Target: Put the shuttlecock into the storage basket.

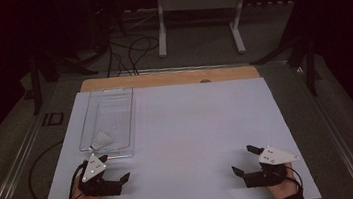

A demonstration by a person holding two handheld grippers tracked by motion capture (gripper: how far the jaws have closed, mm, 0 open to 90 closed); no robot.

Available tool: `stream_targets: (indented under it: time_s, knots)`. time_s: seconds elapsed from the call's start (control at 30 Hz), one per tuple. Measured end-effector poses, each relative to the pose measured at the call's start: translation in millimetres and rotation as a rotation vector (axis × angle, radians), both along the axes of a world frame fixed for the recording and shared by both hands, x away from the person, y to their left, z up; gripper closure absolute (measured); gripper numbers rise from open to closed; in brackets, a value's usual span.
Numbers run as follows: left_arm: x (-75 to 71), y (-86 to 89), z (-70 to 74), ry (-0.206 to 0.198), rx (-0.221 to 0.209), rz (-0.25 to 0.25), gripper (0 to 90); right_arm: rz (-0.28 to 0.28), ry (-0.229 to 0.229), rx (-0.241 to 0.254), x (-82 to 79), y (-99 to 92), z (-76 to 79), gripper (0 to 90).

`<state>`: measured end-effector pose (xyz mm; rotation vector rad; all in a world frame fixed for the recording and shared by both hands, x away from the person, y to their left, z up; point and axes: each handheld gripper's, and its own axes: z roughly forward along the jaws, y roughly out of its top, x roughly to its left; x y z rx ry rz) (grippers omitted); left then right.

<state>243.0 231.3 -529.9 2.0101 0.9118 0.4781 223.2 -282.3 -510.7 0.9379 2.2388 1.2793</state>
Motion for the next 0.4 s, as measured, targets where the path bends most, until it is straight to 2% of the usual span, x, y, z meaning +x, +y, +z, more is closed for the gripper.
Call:
stream_targets:
  time_s: [0.13, 0.23, 0.4]
  knots:
    - [-0.6, -0.9, -0.2, -0.013, 0.002, -0.013, 1.6, 0.000, 0.002, 0.003, 0.3, -0.3, -0.5, 10.2]
    - [0.3, -2.5, -1.4, 0.021, 0.000, -0.014, 1.6, 0.000, 0.005, 0.008, 1.2, -0.6, -1.5, 10.2]
    - [1.1, -2.5, -2.2, 0.047, -0.005, -0.007, 1.5, -0.003, 0.009, 0.008, 1.4, -0.7, -1.8, 10.2]
